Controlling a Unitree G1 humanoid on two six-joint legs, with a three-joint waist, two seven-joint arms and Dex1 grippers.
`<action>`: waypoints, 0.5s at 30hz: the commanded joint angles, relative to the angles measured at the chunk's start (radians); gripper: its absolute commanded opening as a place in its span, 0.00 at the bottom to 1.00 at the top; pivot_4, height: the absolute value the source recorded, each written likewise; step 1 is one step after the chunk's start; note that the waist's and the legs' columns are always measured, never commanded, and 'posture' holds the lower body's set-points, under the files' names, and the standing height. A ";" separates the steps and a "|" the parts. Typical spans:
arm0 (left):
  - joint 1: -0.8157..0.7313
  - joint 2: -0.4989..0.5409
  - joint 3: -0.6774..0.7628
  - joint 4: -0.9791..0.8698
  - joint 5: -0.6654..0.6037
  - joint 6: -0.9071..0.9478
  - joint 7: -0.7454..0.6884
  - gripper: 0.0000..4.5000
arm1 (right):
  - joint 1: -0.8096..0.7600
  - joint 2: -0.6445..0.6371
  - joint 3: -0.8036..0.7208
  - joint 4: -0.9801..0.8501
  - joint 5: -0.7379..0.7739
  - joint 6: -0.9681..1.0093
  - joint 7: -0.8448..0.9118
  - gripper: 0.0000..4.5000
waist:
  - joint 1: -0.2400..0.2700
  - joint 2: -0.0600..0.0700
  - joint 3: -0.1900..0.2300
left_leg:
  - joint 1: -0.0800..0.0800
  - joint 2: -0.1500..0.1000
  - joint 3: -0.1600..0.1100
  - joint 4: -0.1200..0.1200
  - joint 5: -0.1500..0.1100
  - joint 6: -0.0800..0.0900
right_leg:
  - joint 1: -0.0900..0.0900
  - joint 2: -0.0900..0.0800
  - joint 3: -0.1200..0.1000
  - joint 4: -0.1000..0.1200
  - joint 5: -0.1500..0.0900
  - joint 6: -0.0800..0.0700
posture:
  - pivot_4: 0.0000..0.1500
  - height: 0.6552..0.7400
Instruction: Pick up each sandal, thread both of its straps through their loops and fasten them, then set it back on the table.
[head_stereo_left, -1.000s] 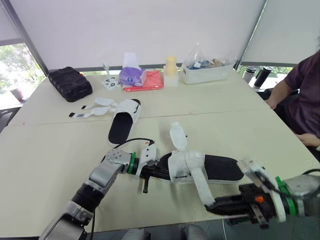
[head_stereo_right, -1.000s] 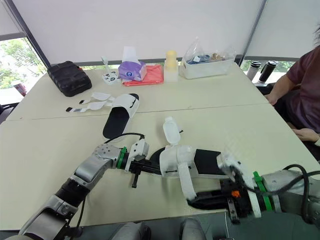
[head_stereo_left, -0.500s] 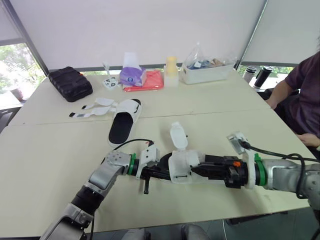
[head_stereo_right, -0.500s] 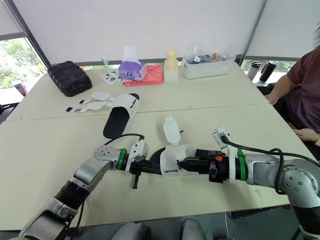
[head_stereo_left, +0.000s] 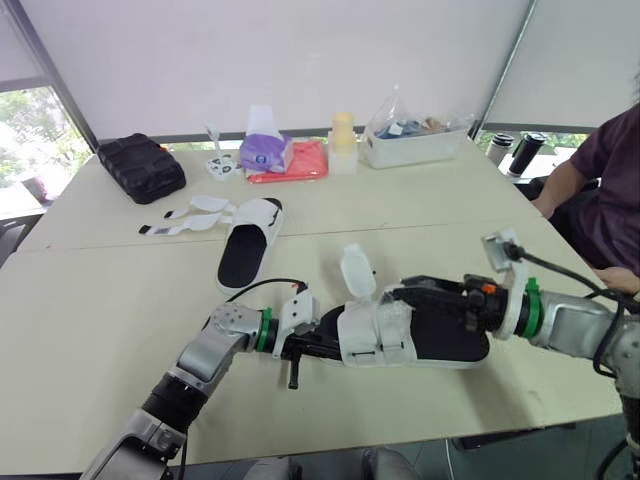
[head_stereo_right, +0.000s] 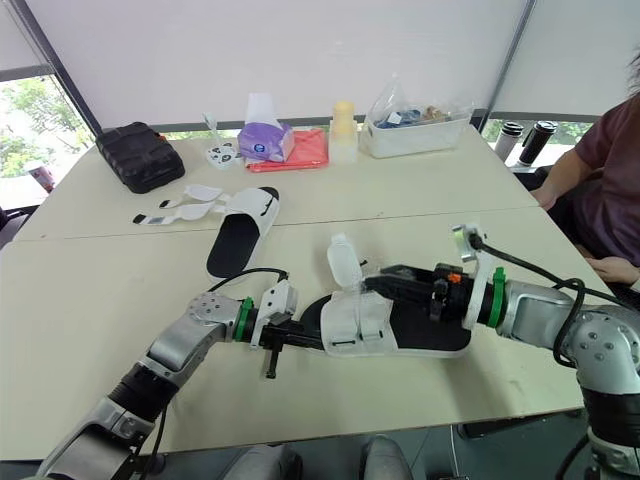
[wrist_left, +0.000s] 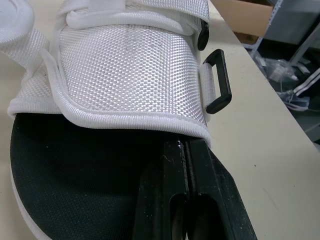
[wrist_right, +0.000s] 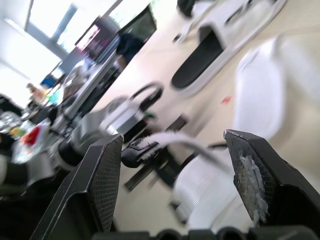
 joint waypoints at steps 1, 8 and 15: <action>0.012 -0.001 -0.024 0.036 0.047 0.022 0.028 0.00 | -0.029 0.030 -0.026 0.039 -0.030 -0.019 -0.041 0.76 | 0.000 0.000 0.000 | 0.000 0.000 0.000 0.000 0.000 0.000 | 0.000 0.000 0.000 0.000 0.000 0.000 | 1.00 1.00; 0.014 -0.002 -0.021 0.036 0.047 0.021 0.030 0.00 | -0.027 0.077 -0.005 0.096 -0.181 -0.059 -0.098 0.76 | 0.001 0.001 0.000 | 0.000 -0.001 0.000 0.000 0.000 0.000 | 0.000 0.000 0.000 0.000 0.000 0.000 | 1.00 1.00; 0.019 -0.006 -0.024 0.025 0.046 0.028 0.035 0.00 | -0.070 0.146 -0.028 0.199 -0.328 -0.074 -0.214 0.76 | 0.001 0.004 -0.001 | -0.001 -0.002 -0.001 0.000 0.000 0.000 | -0.001 -0.001 0.000 0.000 0.000 0.000 | 1.00 1.00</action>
